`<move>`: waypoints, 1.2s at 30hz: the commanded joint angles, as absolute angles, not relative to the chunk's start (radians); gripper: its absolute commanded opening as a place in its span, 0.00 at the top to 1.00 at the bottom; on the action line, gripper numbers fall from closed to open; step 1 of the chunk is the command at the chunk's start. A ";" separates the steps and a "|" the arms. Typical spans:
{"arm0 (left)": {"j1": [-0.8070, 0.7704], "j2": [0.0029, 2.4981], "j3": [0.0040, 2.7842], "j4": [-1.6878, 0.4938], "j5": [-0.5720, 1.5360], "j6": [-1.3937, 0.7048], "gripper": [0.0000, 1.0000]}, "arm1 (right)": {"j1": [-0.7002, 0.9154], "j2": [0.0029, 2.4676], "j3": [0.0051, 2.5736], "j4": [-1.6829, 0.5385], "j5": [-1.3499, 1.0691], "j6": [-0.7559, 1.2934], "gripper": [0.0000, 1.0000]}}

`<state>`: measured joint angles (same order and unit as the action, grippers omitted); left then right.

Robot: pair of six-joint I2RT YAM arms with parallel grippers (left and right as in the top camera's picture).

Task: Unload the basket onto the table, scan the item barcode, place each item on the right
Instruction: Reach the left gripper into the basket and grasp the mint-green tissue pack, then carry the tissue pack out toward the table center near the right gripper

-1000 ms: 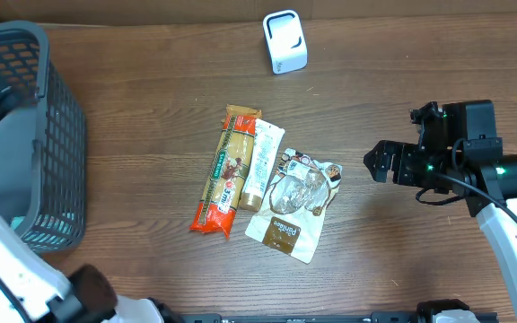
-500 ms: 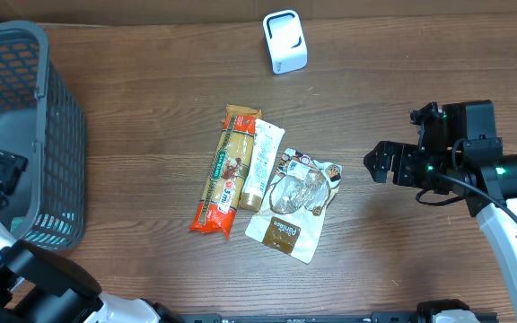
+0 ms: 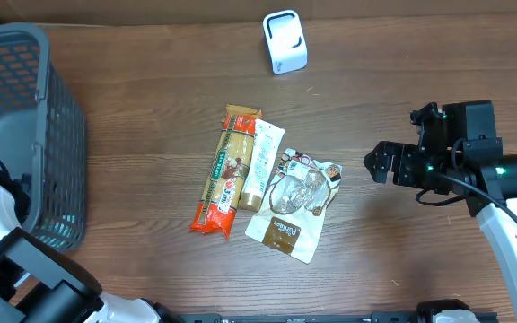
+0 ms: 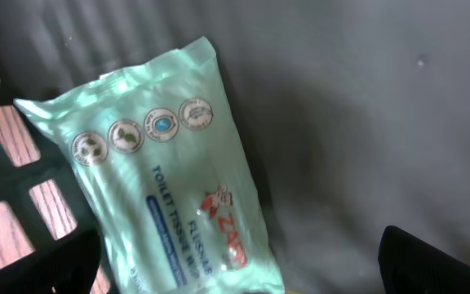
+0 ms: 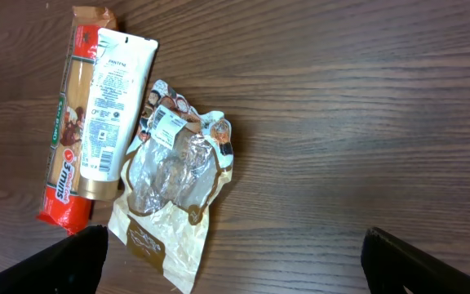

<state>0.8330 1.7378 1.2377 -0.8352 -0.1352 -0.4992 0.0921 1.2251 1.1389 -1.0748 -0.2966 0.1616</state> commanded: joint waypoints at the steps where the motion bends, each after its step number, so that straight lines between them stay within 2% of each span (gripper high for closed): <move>1: 0.838 1.744 1.193 -0.818 -0.205 -0.510 0.01 | 0.096 1.225 1.146 -1.073 -0.293 0.156 0.00; 12: 0.838 1.887 1.188 -0.809 -0.218 -0.503 0.00 | 0.096 1.225 1.127 -1.072 -0.293 0.156 0.00; 16: 0.838 1.908 1.188 -0.798 -0.217 -0.501 0.14 | 0.096 1.225 1.127 -1.073 -0.293 0.156 0.00; 18: 0.838 1.907 1.191 -0.788 -0.216 -0.501 0.30 | 0.096 1.225 1.127 -1.072 -0.293 0.156 0.00; 20: 0.838 1.907 1.198 -0.786 -0.210 -0.501 0.50 | 0.096 1.225 1.127 -1.071 -0.293 0.156 0.00; 22: 0.837 1.907 1.212 -0.786 -0.205 -0.501 0.54 | 0.096 1.225 1.127 -1.069 -0.293 0.156 0.00; 24: 0.837 1.906 1.236 -0.802 -0.200 -0.501 0.76 | 0.096 1.225 1.127 -1.067 -0.293 0.156 0.00; 27: 0.837 1.906 1.300 -0.843 -0.181 -0.491 0.96 | 0.096 1.225 1.127 -1.066 -0.293 0.156 0.00; 36: 0.836 1.905 1.765 -1.147 -0.023 -0.413 0.96 | 0.096 1.225 1.127 -1.065 -0.294 0.156 0.00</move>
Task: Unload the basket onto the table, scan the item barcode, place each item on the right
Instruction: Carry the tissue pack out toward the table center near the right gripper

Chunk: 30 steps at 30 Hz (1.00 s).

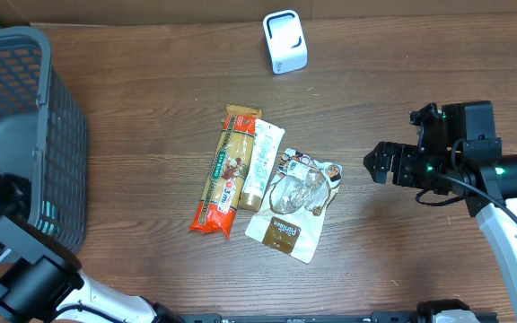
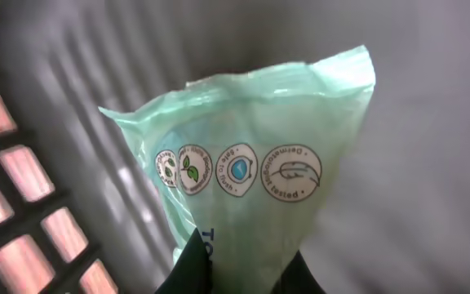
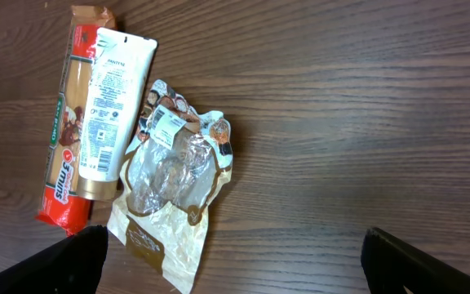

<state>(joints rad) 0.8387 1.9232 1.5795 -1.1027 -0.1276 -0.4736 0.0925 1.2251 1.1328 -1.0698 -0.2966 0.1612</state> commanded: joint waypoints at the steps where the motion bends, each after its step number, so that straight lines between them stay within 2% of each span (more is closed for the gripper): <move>1: 0.836 1.905 1.833 -1.180 0.007 -0.398 0.96 | 0.096 1.225 1.127 -1.065 -0.293 0.156 0.00; 7: 0.827 1.900 2.244 -1.350 0.300 -0.261 0.96 | 0.096 1.225 1.127 -1.065 -0.293 0.156 0.00; 11: 0.801 1.899 2.485 -1.468 0.627 -0.143 0.96 | 0.096 1.225 1.127 -1.064 -0.293 0.156 0.00; 15: 0.693 1.894 2.562 -1.594 0.774 -0.041 0.96 | 0.096 1.225 1.127 -1.061 -0.293 0.156 0.00; 18: 0.546 1.897 2.553 -1.690 0.758 0.070 0.95 | 0.096 1.225 1.127 -1.058 -0.293 0.156 0.00; 21: 0.361 1.898 2.479 -1.688 0.663 0.079 0.96 | 0.096 1.225 1.127 -1.058 -0.293 0.156 0.00; 26: 0.072 1.919 2.296 -1.609 0.563 0.067 0.96 | 0.096 1.225 1.127 -1.060 -0.293 0.156 0.00; 30: -0.135 1.944 2.136 -1.471 0.472 -0.028 0.96 | 0.096 1.225 1.127 -1.061 -0.293 0.156 0.00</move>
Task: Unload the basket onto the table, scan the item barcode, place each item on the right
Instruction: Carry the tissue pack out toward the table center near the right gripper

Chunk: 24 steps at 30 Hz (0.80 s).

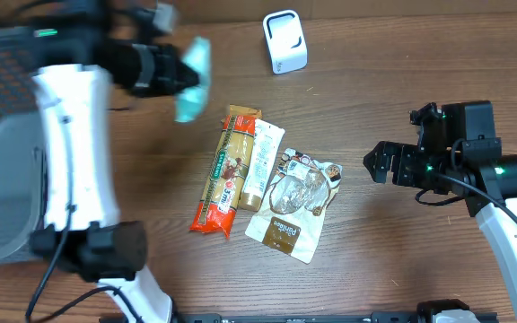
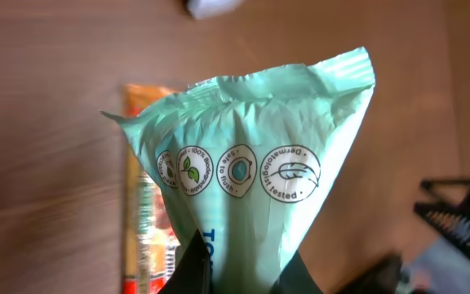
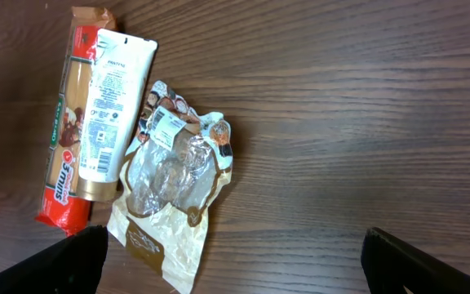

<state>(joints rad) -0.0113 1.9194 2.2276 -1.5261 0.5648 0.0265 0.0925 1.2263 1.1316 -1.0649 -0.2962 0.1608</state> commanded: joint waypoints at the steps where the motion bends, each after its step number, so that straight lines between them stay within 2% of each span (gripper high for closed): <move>1: -0.190 1.956 2.097 -1.428 0.439 -0.061 0.96 | 0.096 1.225 1.127 -1.061 -0.293 0.156 0.00; 5: -0.374 2.017 1.975 -1.277 0.336 -0.196 0.96 | 0.096 1.225 1.127 -1.062 -0.293 0.156 0.00; 13: -0.633 2.217 1.919 -1.110 0.303 -0.373 0.96 | 0.096 1.225 1.127 -1.061 -0.289 0.155 0.00; 19: -0.699 2.304 1.919 -1.066 0.332 -0.452 0.94 | 0.096 1.225 1.127 -1.061 -0.289 0.156 0.00; 20: -0.702 2.311 1.919 -1.061 0.341 -0.450 0.86 | 0.096 1.225 1.127 -1.061 -0.289 0.156 0.00; 24: -0.706 2.309 1.925 -1.044 0.348 -0.449 0.14 | 0.096 1.225 1.127 -1.056 -0.290 0.156 0.00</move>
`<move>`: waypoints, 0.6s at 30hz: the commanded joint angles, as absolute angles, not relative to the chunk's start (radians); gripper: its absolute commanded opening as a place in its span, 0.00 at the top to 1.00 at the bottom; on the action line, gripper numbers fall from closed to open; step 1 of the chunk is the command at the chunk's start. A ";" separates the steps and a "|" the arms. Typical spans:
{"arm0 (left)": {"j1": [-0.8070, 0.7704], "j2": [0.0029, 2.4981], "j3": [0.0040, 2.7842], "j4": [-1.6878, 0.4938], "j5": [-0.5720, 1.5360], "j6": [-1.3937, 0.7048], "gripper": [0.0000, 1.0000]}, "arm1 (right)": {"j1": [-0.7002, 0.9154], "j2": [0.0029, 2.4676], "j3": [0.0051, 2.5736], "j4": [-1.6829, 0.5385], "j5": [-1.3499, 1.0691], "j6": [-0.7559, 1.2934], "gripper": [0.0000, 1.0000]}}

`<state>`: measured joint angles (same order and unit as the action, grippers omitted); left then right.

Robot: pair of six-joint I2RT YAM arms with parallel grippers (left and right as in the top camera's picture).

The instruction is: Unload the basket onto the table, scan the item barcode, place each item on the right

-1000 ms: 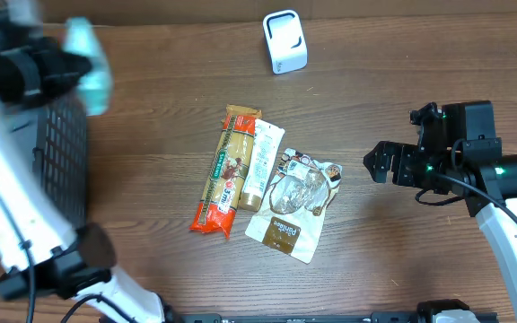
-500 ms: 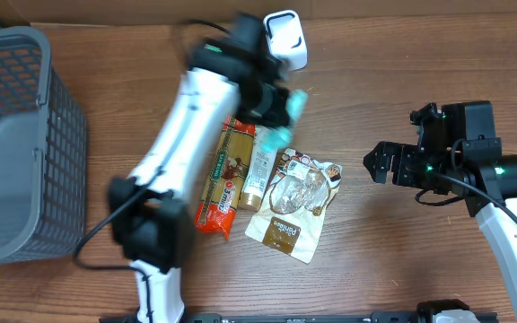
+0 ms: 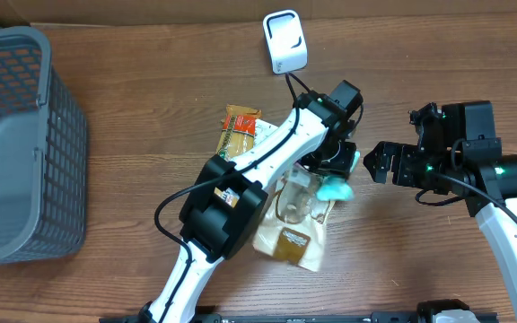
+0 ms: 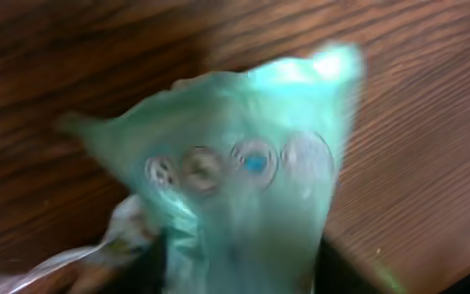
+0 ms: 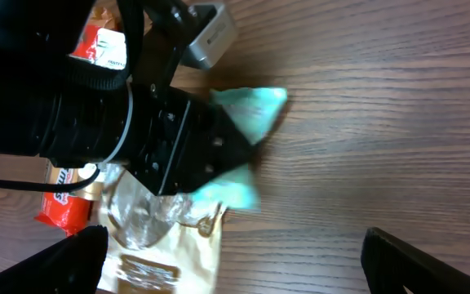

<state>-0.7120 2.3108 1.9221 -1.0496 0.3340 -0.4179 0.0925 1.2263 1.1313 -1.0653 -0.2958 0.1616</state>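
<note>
A pale green pack of toilet wipes (image 3: 336,188) hangs low over the table's middle, with my left gripper (image 3: 332,172) shut on its lower end. The left wrist view shows the pack (image 4: 235,180) blurred, filling the frame between my fingers. The right wrist view shows the pack (image 5: 250,110) sticking out of the black left gripper (image 5: 170,143). My right gripper (image 3: 377,162) stands open just to the right of the pack, empty. The white scanner (image 3: 284,41) stands at the back edge.
A grey basket (image 3: 25,135) stands at the far left. A gold and clear pouch (image 3: 290,238) and an orange pasta pack (image 3: 238,121) lie under and beside my left arm. Bare wood lies to the right of the pack (image 5: 382,122).
My left gripper has moved with the green pack from the back left of the loose items to their right side, over the pouch and close to my right gripper. The right arm has not moved.
The green pack lay in the basket under my open left gripper. Then the gripper was shut on its end inside the basket. Later it held the pack over the table near the pasta pack, and now beside my still, open right gripper.
</note>
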 commanded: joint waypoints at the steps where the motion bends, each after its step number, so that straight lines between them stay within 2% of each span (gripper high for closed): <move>1: -0.700 2.307 1.933 -1.044 0.348 -0.437 0.00 | 0.096 1.225 1.127 -1.056 -0.290 0.156 0.00; 7: -0.603 2.301 2.144 -1.193 0.331 -0.368 0.00 | 0.096 1.229 1.127 -1.076 -0.290 0.156 0.00; 18: -0.292 2.248 2.831 -1.602 0.307 -0.325 0.00 | 0.104 1.439 1.125 -1.071 -0.364 0.122 0.00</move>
